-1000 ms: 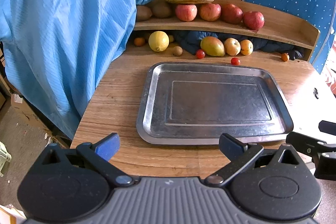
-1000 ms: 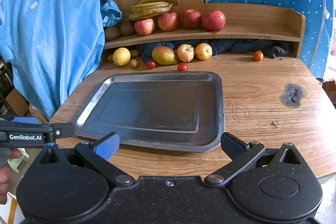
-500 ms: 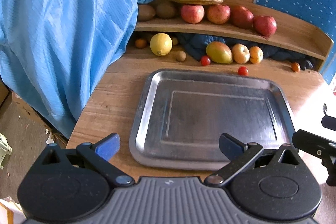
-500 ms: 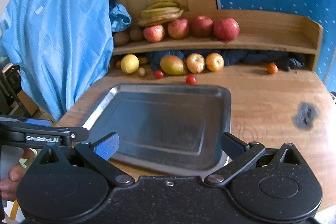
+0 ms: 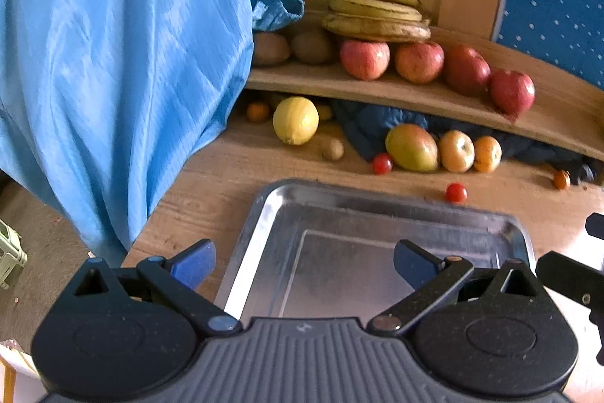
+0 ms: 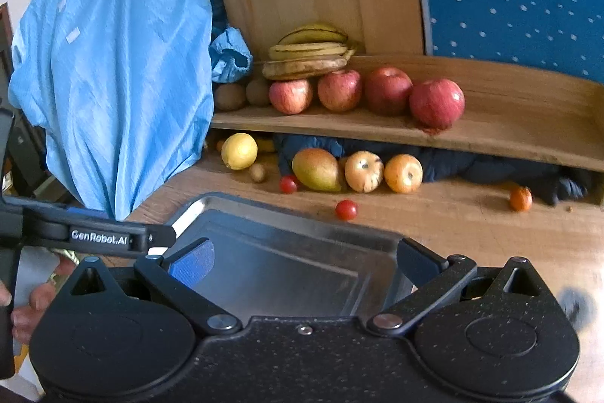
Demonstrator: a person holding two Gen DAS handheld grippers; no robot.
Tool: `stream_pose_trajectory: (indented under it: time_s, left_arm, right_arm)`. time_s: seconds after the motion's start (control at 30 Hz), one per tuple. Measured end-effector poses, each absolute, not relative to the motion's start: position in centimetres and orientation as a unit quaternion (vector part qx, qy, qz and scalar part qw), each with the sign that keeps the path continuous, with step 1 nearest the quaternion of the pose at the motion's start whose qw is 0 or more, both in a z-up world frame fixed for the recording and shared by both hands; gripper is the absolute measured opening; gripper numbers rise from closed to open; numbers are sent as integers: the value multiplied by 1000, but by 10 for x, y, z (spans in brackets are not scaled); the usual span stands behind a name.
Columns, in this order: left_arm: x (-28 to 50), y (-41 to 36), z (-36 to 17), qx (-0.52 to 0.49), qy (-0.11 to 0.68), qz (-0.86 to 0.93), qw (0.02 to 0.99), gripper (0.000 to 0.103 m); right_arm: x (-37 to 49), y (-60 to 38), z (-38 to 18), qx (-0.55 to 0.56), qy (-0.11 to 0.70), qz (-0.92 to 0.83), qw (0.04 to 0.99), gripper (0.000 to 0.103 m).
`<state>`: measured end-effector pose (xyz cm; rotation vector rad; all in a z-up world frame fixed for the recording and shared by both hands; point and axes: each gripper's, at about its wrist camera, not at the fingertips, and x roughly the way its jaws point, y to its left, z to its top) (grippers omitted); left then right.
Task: Organize fruits
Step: 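Move both tools past the tray toward the cherry tomatoes under the shelf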
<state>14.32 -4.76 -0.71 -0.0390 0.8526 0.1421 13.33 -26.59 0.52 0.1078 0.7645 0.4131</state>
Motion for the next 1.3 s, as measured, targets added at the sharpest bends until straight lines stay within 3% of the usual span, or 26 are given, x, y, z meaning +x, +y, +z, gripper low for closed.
stream_pose_trajectory:
  time_s: [0.53,1.0,1.3]
  left_arm:
    - [175,-28,-2,-10,424,96,901,102]
    - [232,-27,-23,19,448,1,894,102]
    - [266,-28,-41,34,465,-50,883,102]
  right_arm:
    - [173,-262,4,49,366,228,901,103]
    - [208,-244,-20,50,422,136,895,102]
    - [233,-235,-39,72,446,86,888,95]
